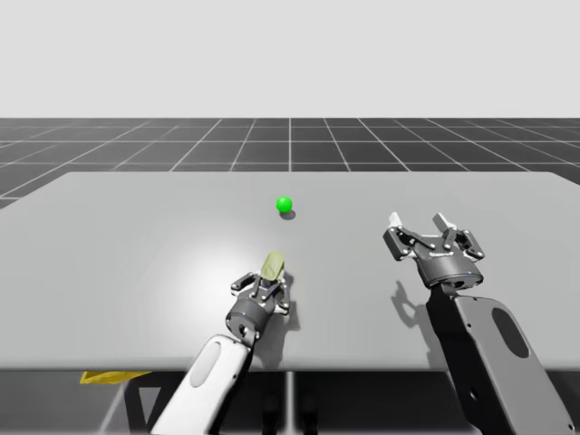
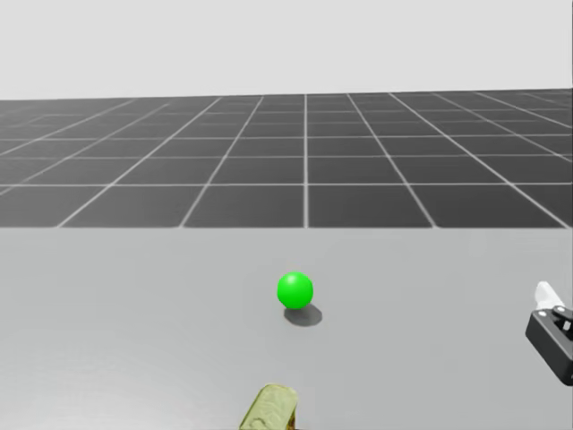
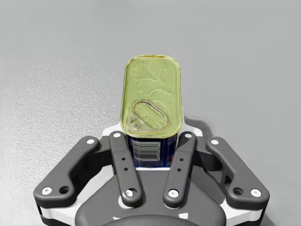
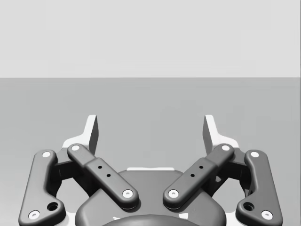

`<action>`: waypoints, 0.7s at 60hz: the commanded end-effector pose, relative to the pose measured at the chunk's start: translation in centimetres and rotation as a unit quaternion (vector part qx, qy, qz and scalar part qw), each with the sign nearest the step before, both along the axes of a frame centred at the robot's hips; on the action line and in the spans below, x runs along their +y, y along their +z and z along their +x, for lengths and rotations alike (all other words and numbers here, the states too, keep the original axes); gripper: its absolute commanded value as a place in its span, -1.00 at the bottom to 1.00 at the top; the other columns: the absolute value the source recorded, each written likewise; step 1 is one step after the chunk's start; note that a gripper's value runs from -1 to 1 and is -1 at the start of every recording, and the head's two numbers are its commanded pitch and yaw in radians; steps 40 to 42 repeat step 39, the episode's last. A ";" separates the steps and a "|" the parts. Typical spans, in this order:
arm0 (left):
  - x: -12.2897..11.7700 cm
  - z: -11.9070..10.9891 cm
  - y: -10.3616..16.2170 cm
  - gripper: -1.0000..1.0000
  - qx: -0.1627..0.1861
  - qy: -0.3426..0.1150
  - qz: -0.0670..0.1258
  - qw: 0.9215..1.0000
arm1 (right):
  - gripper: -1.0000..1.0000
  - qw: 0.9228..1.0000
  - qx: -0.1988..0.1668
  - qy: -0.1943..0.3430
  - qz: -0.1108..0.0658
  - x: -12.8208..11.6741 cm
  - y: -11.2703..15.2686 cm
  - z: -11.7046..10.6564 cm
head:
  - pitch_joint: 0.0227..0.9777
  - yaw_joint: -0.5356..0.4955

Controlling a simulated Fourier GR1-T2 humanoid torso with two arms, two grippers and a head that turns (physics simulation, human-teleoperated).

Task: Watch the red light. When it turns green, pick up the object.

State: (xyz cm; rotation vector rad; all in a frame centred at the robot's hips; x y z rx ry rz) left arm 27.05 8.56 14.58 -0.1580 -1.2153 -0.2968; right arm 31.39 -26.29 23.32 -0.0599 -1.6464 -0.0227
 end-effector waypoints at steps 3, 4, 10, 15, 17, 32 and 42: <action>-0.6 0.9 5.2 1.00 -0.061 -0.048 0.001 0.997 | -1.00 1.000 0.001 -0.002 -0.001 -0.1 -0.1 0.1 | -0.17 0.13; -0.5 1.0 5.5 1.00 -0.064 -0.047 0.001 0.997 | -1.00 1.000 0.001 -0.002 -0.002 -0.1 -0.1 0.1 | -0.18 0.13; -0.3 1.6 7.6 1.00 -0.087 -0.043 0.005 0.995 | -1.00 1.000 0.002 -0.004 -0.002 -0.1 -0.1 0.1 | -0.18 0.14; 0.0 2.0 9.7 1.00 -0.106 -0.040 0.008 0.994 | -1.00 1.000 0.002 -0.003 -0.003 -0.1 -0.1 0.1 | -0.18 0.14; 0.1 2.2 10.4 1.00 -0.112 -0.038 0.008 0.993 | -1.00 1.000 0.001 -0.003 -0.004 -0.1 -0.1 0.1 | -0.18 0.14; 0.6 2.7 15.6 1.00 -0.163 -0.029 0.001 0.986 | -1.00 1.000 0.002 -0.003 -0.007 0.0 -0.2 0.2 | -0.19 0.16; 0.8 2.6 18.0 1.00 -0.192 -0.022 -0.004 0.981 | -1.00 1.000 0.003 -0.003 -0.008 0.0 -0.2 0.2 | -0.19 0.16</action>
